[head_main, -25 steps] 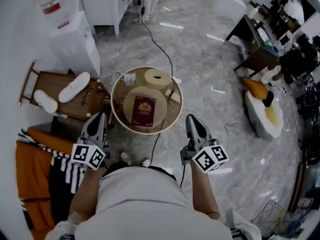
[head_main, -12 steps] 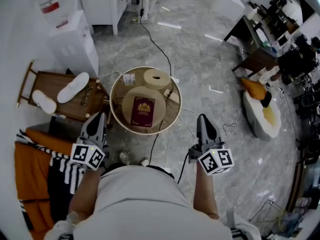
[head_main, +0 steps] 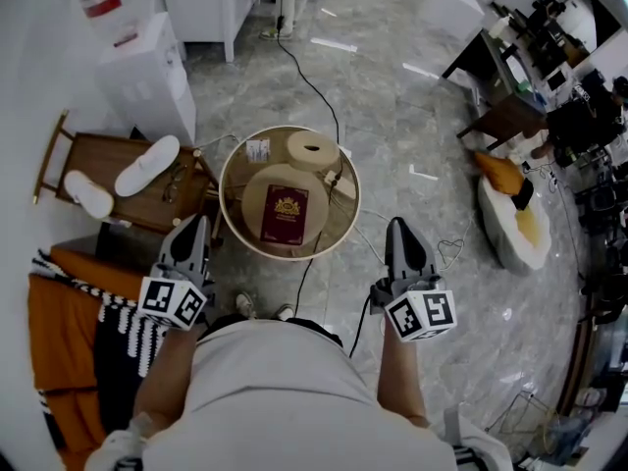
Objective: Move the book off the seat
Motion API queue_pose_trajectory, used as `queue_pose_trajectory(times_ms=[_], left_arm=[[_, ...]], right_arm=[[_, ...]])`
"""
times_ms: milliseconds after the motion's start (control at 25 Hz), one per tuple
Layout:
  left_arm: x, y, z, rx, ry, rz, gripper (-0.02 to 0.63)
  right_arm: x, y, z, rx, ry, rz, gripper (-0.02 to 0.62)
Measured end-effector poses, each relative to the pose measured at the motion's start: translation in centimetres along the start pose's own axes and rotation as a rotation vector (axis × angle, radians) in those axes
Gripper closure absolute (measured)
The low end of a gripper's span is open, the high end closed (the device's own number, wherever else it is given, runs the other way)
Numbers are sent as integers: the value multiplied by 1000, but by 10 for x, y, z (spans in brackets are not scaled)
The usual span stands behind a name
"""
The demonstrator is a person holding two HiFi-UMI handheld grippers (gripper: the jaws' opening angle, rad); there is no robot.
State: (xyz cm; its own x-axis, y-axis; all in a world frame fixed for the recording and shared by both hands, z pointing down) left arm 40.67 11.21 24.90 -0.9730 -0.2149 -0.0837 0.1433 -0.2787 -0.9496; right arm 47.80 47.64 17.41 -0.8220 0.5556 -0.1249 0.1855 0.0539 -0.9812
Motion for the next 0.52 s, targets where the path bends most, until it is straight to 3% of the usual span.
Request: queue_pose_trajectory(times_ms=[520], left_arm=[[23,-4,41,12,25,21,589]], right_arm=[[-28,-10,46,6,46,17,574]])
Point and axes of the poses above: the fingertips, and each gripper's own axes: x backward along the fingers, z to its left, y out of its top, the point moved 5 cm from there along x, backward along the fingers, and after that the axes turned 5 degrees about z, right-handed, at the moved point
